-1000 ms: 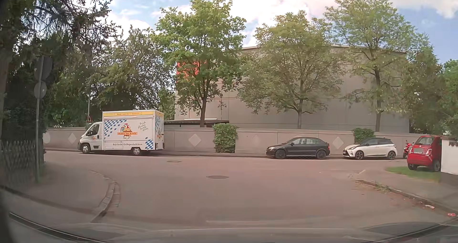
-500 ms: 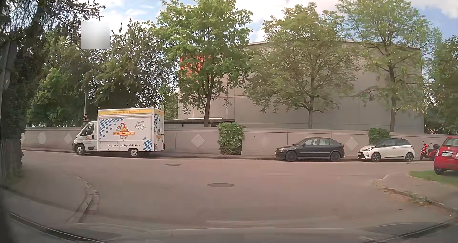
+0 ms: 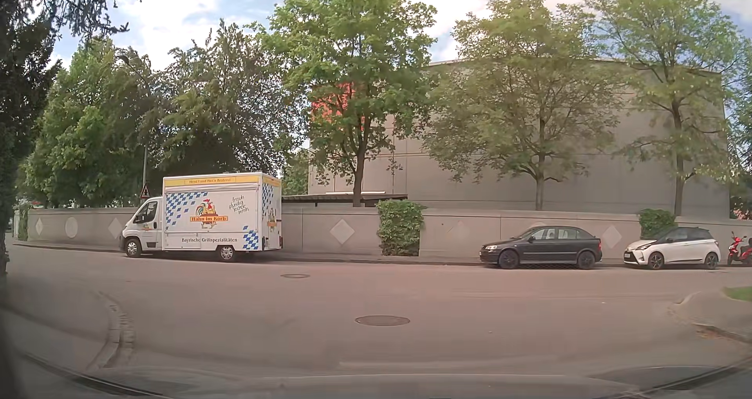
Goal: Follow the waypoints while adhering to traffic rules and regulations
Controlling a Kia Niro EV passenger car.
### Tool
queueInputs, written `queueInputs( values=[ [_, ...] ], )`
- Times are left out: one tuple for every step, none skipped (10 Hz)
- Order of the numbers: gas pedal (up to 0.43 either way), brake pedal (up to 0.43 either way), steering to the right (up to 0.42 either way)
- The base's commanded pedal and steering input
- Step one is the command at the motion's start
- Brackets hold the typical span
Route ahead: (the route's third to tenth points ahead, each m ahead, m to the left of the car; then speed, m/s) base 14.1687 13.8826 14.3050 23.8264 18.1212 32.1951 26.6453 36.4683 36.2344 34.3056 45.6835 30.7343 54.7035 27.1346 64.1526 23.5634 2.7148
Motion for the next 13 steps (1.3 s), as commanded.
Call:
queueInputs(
  values=[
    [0.000, 0.128, -0.152],
    [0.000, 0.128, -0.158],
    [0.000, 0.128, -0.165],
    [0.000, 0.128, -0.172],
    [0.000, 0.128, -0.176],
    [0.000, 0.128, -0.184],
    [0.000, 0.128, -0.192],
    [0.000, 0.128, -0.195],
    [0.000, 0.128, -0.195],
    [0.000, 0.128, -0.195],
    [0.000, 0.128, -0.195],
    [0.000, 0.128, -0.195],
    [0.000, 0.128, -0.196]
  ],
)
